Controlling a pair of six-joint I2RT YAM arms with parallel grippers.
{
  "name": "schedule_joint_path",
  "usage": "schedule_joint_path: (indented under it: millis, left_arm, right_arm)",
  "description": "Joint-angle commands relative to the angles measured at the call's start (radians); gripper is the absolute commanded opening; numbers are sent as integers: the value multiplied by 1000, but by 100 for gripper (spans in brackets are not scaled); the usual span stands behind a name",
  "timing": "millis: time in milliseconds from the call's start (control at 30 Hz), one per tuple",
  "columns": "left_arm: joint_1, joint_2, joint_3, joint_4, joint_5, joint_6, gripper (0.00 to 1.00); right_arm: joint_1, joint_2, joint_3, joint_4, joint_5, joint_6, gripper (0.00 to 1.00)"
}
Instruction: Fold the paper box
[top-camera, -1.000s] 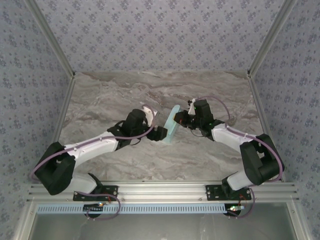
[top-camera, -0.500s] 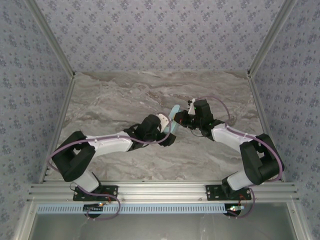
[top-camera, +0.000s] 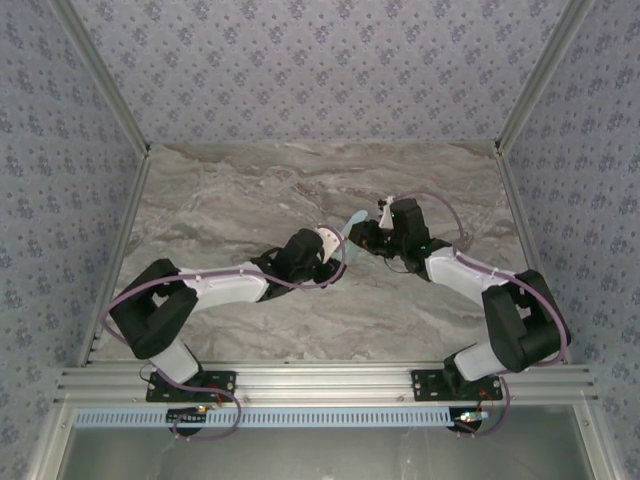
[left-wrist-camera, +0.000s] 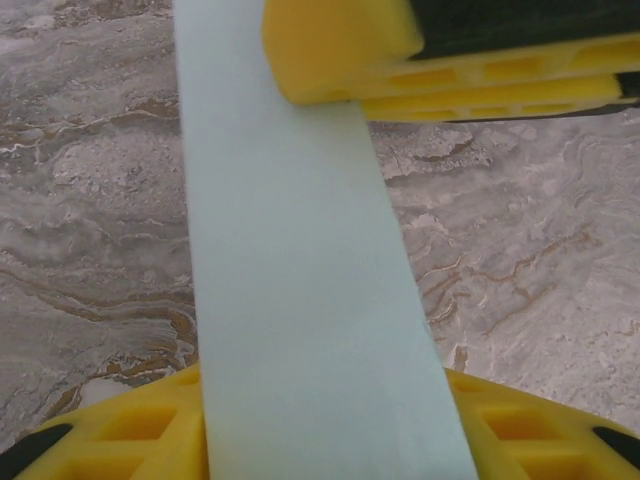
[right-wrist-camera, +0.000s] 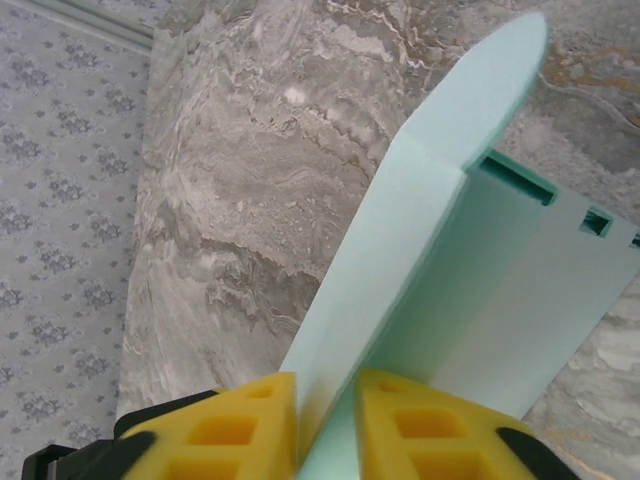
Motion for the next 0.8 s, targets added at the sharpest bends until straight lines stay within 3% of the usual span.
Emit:
schedule_joint_path:
  millis: [0,267,367,600,767]
  left_arm:
    - [14,-40,1,-10,5,64,38]
    - [95,-123,-30,-26,89,144,28]
    - [152,-142,-24,-38,186,168,23]
    - [252,-156,22,-112,368,261,18]
    - [299,-189,101,-302,482,390,14]
  right_arm:
    - [4,-56,72,-114,-44,-134,33]
    - [-30,-235,155,-340,34,-468,50]
    - [-63,-251,177,-370,36,-599,53]
    - [-121,-163,247,-334,-21,-866,55]
    - [-127,-65,347,-432,-126,-1119,55]
